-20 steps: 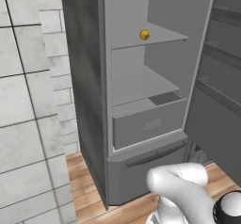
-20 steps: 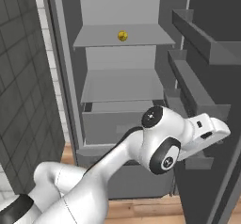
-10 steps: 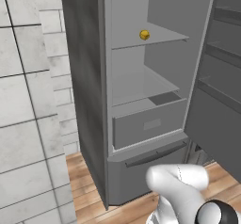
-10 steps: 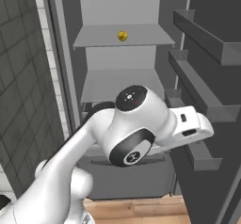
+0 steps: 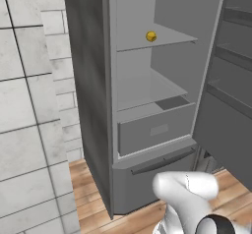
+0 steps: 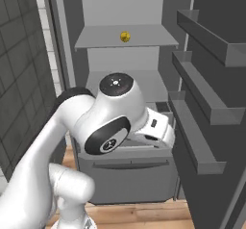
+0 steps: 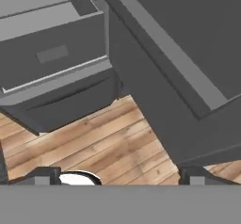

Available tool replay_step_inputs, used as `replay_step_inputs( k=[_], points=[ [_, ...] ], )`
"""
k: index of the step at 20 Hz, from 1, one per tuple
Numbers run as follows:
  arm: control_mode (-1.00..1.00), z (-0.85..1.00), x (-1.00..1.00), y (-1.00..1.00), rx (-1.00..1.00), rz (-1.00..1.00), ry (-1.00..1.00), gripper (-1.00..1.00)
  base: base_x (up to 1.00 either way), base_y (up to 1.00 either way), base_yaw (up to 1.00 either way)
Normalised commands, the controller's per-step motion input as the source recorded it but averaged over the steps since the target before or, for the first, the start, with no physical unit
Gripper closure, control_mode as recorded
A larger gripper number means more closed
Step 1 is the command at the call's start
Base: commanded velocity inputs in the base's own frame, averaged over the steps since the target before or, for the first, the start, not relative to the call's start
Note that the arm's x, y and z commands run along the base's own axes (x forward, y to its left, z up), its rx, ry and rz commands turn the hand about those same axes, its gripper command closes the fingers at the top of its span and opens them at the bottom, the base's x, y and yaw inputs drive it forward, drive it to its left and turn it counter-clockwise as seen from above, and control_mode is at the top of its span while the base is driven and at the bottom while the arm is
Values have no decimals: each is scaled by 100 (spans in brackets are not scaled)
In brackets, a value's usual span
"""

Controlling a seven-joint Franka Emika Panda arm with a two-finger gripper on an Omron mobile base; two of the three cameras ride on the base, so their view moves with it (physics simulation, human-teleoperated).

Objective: Retrieve a lemon from the fridge and place it on the cutting board with the fish.

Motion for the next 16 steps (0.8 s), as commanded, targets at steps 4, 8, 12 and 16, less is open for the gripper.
replay_step_inputs(
  k=[4,8,12,16],
  points=[
    [-100,-16,73,91,21,-40,-4,-100,0,0,0],
    [-100,-21,55,100,-3,-34,1,-100,0,0,0],
    [-100,-21,31,100,-9,-20,12,-100,0,0,0],
    [-100,-25,23,94,-1,-1,10,-100,0,0,0]
  ],
)
